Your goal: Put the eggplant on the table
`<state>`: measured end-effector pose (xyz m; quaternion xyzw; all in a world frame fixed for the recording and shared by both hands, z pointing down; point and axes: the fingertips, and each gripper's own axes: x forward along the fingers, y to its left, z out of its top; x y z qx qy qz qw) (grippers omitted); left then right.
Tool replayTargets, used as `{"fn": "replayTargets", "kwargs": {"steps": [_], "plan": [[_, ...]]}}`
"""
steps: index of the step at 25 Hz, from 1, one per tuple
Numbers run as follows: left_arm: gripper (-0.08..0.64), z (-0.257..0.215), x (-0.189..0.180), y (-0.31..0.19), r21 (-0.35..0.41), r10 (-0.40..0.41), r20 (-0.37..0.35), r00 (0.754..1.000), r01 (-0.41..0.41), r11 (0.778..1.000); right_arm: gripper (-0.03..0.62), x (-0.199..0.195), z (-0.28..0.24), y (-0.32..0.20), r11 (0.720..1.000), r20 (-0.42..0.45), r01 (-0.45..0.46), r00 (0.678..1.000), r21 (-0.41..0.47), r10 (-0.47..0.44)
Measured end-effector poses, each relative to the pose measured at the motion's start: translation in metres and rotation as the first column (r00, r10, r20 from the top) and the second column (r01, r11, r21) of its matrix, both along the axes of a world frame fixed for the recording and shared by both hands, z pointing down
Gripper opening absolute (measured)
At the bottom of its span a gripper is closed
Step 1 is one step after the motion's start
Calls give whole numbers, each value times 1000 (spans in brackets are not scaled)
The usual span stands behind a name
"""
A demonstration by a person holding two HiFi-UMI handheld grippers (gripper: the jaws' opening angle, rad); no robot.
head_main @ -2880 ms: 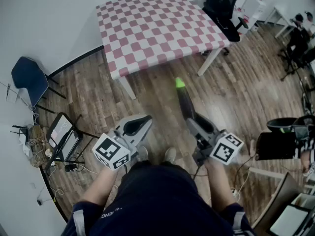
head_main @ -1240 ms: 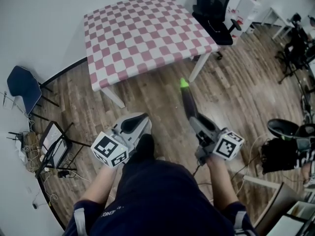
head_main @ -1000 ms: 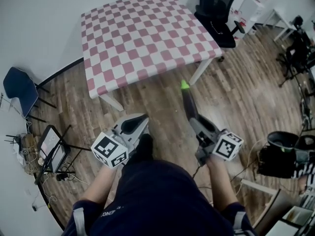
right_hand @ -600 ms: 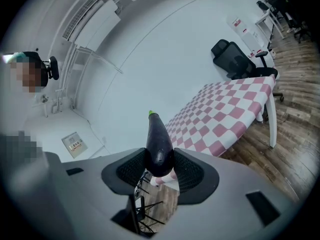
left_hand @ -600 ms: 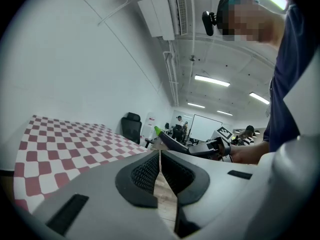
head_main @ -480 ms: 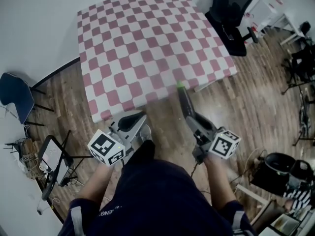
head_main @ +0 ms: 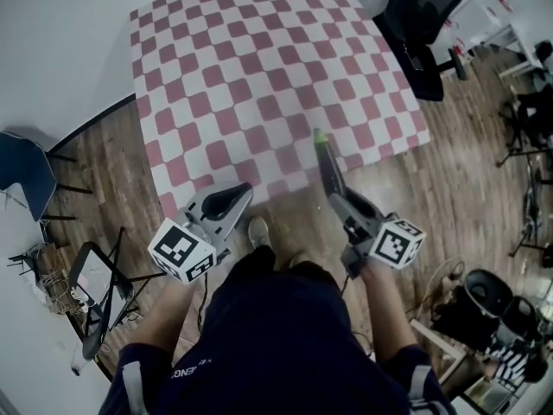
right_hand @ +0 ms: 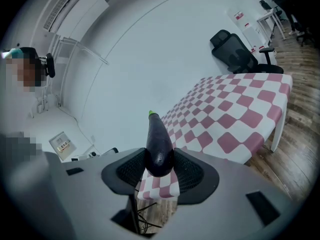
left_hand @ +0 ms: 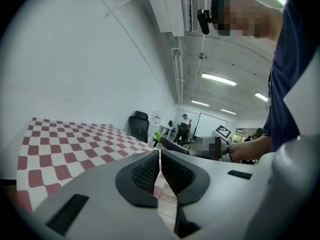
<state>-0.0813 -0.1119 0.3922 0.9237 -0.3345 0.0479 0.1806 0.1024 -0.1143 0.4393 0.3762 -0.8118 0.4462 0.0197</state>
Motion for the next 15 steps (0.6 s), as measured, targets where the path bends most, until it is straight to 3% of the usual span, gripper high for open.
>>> {"fn": "replayTargets", "kwargs": {"steps": [9, 15], "plan": [[35, 15, -3, -3, -21, -47, 2, 999, 47, 999, 187, -6, 20, -18, 999, -52, 53, 997, -2, -53], [35, 22, 8, -20, -55, -124, 24, 992, 125, 991, 187, -4, 39, -59, 989, -94, 148, 984, -15, -149]]}}
